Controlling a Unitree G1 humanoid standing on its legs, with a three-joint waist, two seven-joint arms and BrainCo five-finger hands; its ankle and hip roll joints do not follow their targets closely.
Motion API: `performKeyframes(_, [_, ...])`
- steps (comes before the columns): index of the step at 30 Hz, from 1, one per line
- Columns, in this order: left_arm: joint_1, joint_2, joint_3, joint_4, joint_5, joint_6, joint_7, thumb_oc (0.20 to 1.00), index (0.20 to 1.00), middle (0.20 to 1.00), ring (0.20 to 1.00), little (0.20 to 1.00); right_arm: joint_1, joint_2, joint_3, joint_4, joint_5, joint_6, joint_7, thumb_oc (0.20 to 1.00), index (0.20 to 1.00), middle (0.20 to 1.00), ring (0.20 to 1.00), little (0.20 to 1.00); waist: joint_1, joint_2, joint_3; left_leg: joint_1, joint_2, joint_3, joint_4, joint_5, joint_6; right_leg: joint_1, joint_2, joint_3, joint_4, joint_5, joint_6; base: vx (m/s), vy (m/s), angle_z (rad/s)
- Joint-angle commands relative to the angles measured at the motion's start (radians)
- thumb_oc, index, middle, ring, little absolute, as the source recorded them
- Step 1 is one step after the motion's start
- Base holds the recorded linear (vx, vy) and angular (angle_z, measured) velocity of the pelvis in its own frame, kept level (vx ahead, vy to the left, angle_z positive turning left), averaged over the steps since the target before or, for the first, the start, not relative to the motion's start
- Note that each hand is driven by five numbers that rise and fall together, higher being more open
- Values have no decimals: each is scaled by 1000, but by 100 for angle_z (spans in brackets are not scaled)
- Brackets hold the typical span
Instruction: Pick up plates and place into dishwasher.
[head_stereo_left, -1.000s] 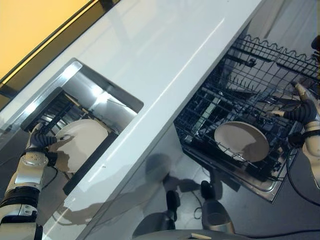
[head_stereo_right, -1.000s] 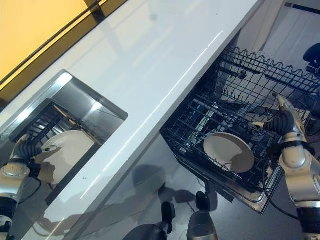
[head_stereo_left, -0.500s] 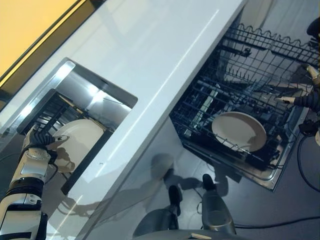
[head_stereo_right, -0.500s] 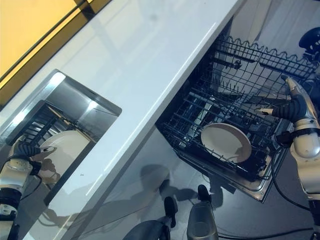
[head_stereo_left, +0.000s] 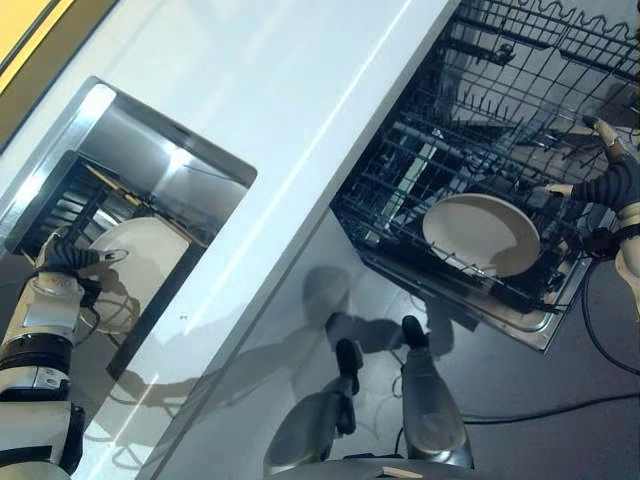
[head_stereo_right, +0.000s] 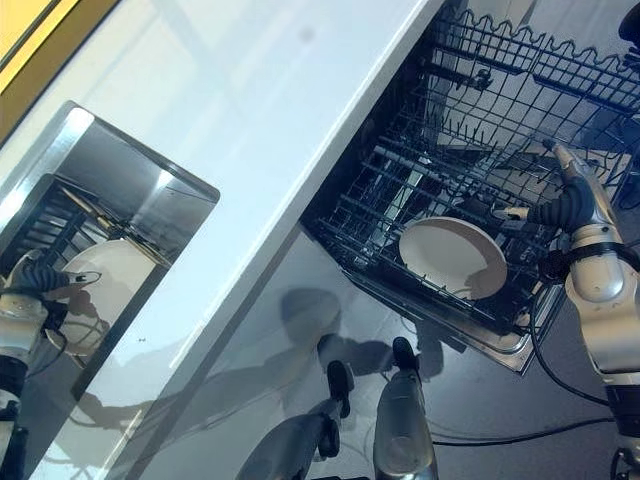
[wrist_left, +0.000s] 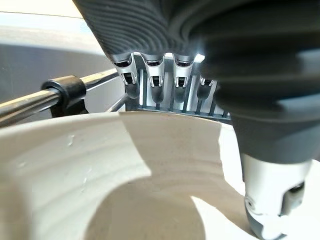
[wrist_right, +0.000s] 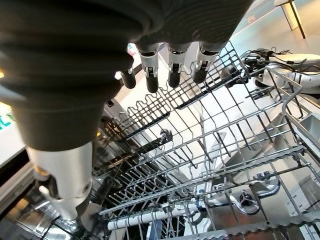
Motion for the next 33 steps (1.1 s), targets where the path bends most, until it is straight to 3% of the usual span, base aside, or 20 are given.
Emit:
performKeyframes(1, [-13,34,-74,88,6,29,-57,1000,1000,1000,1000,1000,-73,-18,0,-84,5,-11,-42,1000,1000,1000,1000,1000,-4,-90,-13,-85,5,16,126,-30,-41,5,-76,49,-21,69,37,0,0,0])
performKeyframes(5, [-28,49,-90,127,25,49,-134,1000,1000,1000,1000,1000,-81,-22,2,-89,10,0,-46,1000,1000,1000,1000,1000,-3,-95,-5,-93,7,15,126,-28,-42,-1,-74,47,-23,73,36,0,0,0])
performKeyframes(11, [-29,54,-137,128,8,28,-403,1000,1000,1000,1000,1000,-83,-33,5,-90,27,-8,-49,1000,1000,1000,1000,1000,0,-92,6,-96,7,9,127,-27,-42,2,-75,41,-28,76,36,0,0,0])
performKeyframes(18, [-19,88,-187,62,-19,6,-601,1000,1000,1000,1000,1000,-86,-66,13,-89,49,-4,-59,1000,1000,1000,1000,1000,8,-73,10,-90,5,7,128,-29,-41,18,-82,29,-33,71,39,-6,-6,4])
performKeyframes(24, [10,146,-219,-90,-109,-27,-827,1000,1000,1000,1000,1000,-61,-93,-6,-72,87,-30,-68,1000,1000,1000,1000,1000,20,-62,8,-79,7,3,122,-30,-38,38,-85,14,-42,65,41,-19,-39,6])
performKeyframes(28, [23,179,-253,-205,-116,-19,-883,1000,1000,1000,1000,1000,-46,-91,-7,-57,99,-47,-83,1000,1000,1000,1000,1000,30,-59,5,-72,8,-2,120,-32,-34,51,-89,1,-46,62,43,-26,-69,6])
performKeyframes(33, [11,219,-270,-312,-192,-39,-859,1000,1000,1000,1000,1000,-38,-94,-4,-58,128,-41,-96,1000,1000,1000,1000,1000,40,-67,-8,-63,9,-13,117,-32,-33,71,-88,-10,-52,56,45,-15,-82,16])
